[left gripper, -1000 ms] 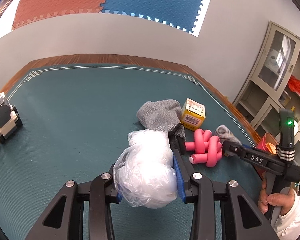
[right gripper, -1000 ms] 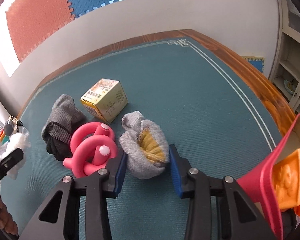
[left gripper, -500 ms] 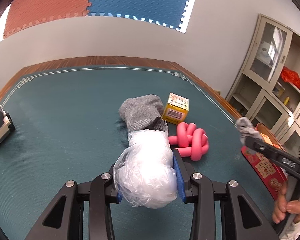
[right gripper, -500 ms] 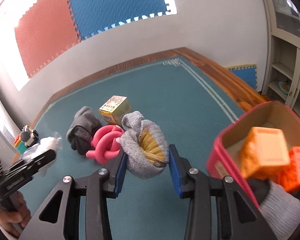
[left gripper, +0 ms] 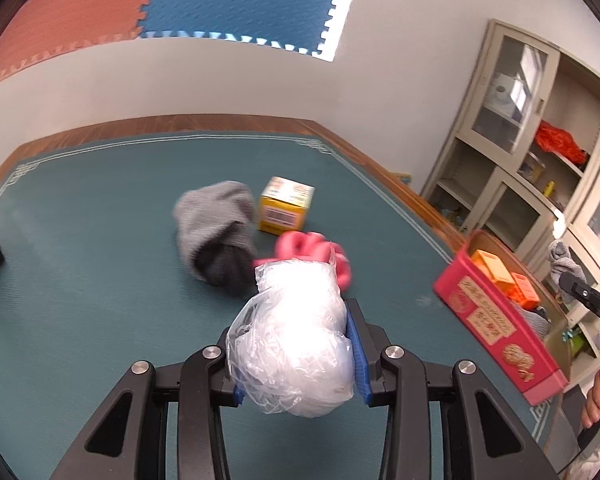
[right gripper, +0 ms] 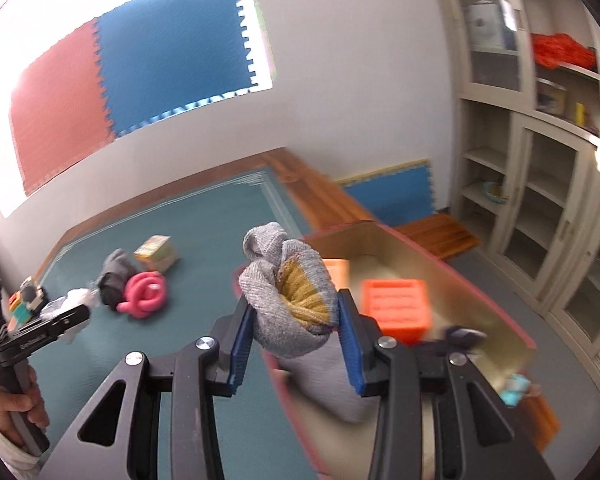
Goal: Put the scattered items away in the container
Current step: 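Drop the plastic bag into the red tin while the right gripper drops the grey sock there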
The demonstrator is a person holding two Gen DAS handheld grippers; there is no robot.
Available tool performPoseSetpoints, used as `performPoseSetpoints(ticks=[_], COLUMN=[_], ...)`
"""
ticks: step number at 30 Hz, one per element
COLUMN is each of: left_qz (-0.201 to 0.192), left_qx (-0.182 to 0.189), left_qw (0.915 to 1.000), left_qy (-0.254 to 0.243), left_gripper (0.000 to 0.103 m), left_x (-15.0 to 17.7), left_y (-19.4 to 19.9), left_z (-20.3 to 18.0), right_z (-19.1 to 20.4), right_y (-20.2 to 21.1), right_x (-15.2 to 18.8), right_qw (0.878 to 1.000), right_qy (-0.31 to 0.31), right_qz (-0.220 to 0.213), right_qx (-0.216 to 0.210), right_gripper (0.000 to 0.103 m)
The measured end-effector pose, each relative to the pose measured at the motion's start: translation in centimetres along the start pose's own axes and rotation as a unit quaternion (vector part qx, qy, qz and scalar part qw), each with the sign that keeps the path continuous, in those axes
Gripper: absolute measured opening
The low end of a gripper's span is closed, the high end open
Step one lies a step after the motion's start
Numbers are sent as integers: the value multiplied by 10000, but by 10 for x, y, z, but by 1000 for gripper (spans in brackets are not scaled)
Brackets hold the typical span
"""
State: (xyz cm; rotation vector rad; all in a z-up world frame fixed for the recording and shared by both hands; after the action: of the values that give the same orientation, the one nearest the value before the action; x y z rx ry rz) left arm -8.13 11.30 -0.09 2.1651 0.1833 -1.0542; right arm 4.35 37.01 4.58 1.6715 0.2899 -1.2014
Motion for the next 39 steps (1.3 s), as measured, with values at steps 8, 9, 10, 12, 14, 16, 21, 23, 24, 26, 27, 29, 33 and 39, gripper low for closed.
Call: performPoseSetpoints(ticks=[8, 9, 10, 12, 14, 16, 21, 23, 24, 26, 27, 29, 33, 39], left_qz=[144, 169, 194, 235, 329, 428, 695, 814, 878, 996, 1050, 1146, 1339, 1272], left_qx=[457, 549, 643, 800, 1035, 1244, 1664, 1779, 1840, 1944, 1987, 2035, 2081, 2058], left_qw=[9985, 9978, 9970, 9953, 9918, 9879, 9765, 9724, 9703, 9663, 9645, 9614, 9570, 9591], left_qy=[-266, -319, -372, -495, -678, -826, -1182, -1271, -1303, -1361, -1388, -1455, -1516, -1466], left_gripper=[41, 41, 41, 41, 41, 41, 41, 41, 41, 41, 41, 41, 44, 80], left_x=[2, 1, 1, 2, 3, 6, 15, 18, 20, 24, 26, 30, 39, 39], left_y=[-28, -32, -36, -43, -54, -62, -83, -92, -96, -103, -106, -112, -121, -119], left_z=[-69, -81, -93, -116, -148, -172, -227, -243, -249, -260, -264, -271, -278, -276], right_z=[-58, -63, -69, -80, -91, -102, -122, -126, -128, -132, -134, -136, -136, -131], right_y=[-1, -1, -1, 0, 2, 5, 11, 13, 14, 14, 13, 13, 11, 8], right_x=[2, 3, 4, 6, 7, 7, 5, 5, 4, 4, 4, 4, 5, 6], right_qw=[9992, 9990, 9989, 9986, 9981, 9976, 9965, 9962, 9961, 9958, 9956, 9955, 9956, 9961], right_qy=[-377, -409, -445, -520, -596, -672, -815, -840, -853, -883, -900, -921, -917, -866], right_qz=[5, 10, 10, 4, -20, -52, -143, -172, -185, -199, -204, -207, -197, -174], right_qx=[157, 152, 147, 140, 142, 154, 147, 143, 143, 137, 130, 119, 81, 20], right_gripper=[43, 43, 43, 43, 43, 43, 43, 43, 43, 43, 43, 43, 43, 43])
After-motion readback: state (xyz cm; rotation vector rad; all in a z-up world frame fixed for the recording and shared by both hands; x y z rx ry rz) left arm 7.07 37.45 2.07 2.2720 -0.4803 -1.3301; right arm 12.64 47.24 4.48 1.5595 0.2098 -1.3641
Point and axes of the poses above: each gripper's, at about its wrist camera, not at the fingertips, and y roughly against the way its jaws point, z to its left, x to its underside, the point moved 6 cm from there along -y, roughly the way its jaws point, and after that the axes turned 15 degrees about x, right-handed, at the moved point
